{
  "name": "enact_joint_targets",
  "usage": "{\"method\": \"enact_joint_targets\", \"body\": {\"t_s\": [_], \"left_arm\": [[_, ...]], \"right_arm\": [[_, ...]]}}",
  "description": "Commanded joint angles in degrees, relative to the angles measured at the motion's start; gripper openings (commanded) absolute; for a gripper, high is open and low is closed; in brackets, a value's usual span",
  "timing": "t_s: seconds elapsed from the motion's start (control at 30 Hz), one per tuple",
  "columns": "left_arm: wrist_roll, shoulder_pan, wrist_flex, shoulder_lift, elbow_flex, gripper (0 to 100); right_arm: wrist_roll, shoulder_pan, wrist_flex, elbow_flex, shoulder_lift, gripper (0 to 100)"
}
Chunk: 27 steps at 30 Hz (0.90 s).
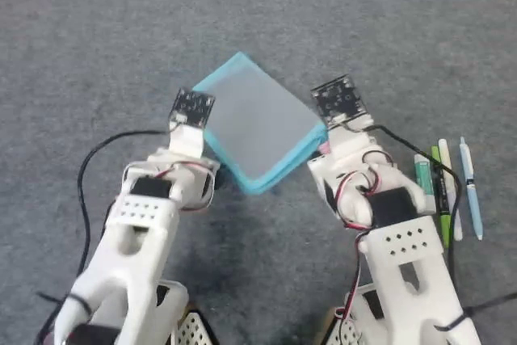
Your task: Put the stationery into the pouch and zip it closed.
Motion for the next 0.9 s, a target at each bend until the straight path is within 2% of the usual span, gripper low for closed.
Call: {"method": "enact_joint_targets", "body": {"t_s": [0.0,0.13,0.3,0.43,0.6,0.67,0.73,0.87], "left_arm": [[3.16,-1.49,-3.87,4.13,-9.36,22],[3.87,-3.43,-3.78,7.74,-15.87,22],[4.57,-6.68,-1.85,5.63,-15.60,22],[5.89,-9.05,2.73,-0.97,-12.97,22],[3.78,-7.38,7.21,-13.27,-7.69,22],[0.35,-4.22,6.68,-16.53,-4.26,22],[-0.18,-1.93,4.22,-17.85,-1.80,22],[0.44,-1.67,-1.67,-13.98,-1.10,22]], "right_arm": [[-0.18,-3.56,1.36,0.00,0.04,0.6],[0.35,-4.62,1.19,0.70,0.04,0.6],[0.35,-4.44,1.10,0.53,-0.04,0.6],[0.44,-4.44,1.01,-0.62,0.48,0.6],[0.35,-4.44,0.22,-0.70,0.48,0.6],[0.35,-4.44,0.31,-0.79,0.31,0.6],[0.26,-4.44,0.40,-0.79,0.04,0.6],[0.26,-4.35,2.95,-4.04,-0.04,0.6]]}}
